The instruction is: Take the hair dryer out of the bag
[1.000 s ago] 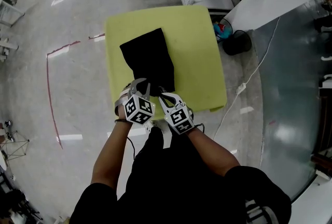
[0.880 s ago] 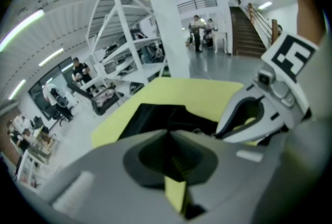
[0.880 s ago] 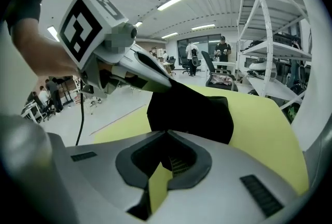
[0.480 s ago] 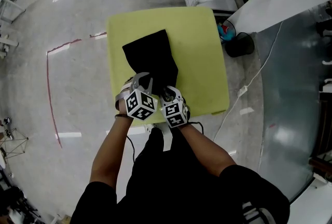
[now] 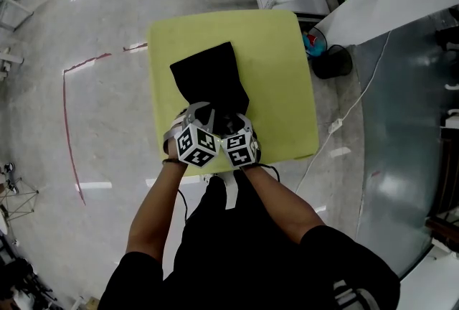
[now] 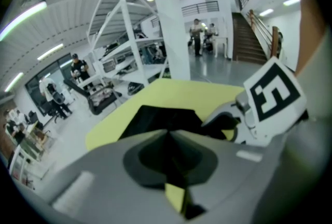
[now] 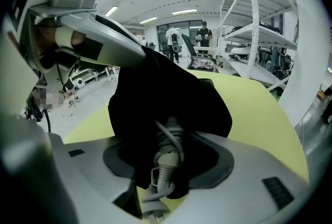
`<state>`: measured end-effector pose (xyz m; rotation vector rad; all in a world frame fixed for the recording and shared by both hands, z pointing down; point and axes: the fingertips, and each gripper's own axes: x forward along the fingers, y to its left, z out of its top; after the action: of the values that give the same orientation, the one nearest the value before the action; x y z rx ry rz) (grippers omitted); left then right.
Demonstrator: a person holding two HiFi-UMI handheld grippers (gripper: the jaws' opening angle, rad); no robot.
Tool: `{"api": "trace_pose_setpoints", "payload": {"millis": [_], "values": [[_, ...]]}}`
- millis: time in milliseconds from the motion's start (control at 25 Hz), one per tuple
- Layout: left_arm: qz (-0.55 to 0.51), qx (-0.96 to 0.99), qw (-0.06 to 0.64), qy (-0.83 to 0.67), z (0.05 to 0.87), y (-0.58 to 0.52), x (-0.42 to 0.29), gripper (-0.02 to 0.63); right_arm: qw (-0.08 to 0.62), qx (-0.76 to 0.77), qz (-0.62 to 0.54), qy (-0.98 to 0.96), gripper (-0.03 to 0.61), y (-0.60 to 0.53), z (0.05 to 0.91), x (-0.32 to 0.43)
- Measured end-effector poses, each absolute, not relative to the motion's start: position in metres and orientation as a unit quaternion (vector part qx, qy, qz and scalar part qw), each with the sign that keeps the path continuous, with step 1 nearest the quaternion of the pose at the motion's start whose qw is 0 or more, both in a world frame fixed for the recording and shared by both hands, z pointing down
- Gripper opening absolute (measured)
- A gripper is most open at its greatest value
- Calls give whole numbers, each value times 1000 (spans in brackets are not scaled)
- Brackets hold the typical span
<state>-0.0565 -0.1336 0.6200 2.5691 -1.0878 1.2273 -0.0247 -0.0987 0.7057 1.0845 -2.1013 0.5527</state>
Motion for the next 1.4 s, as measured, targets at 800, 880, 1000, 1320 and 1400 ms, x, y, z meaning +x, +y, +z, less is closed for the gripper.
{"api": "trace_pose_setpoints", "payload": {"millis": [800,880,1000,1320,1400], "values": [[386,847,56,-360,615,-137,-59,11,333,421,166,-827,199,-88,683,-45],[386,847,56,-360,615,-138,-58,11,329,428,163,-826,201,-92,682,-41],[386,847,56,-361,613,-139,-57,12,333,432,169,-821,210,-104,689,-36],[388,847,66,-357,618,-142,-55,12,376,429,222,-791,236,-120,723,-31],[392,845,72,-357,621,-142,-57,12,389,426,240,-781,240,-121,729,-30]]}}
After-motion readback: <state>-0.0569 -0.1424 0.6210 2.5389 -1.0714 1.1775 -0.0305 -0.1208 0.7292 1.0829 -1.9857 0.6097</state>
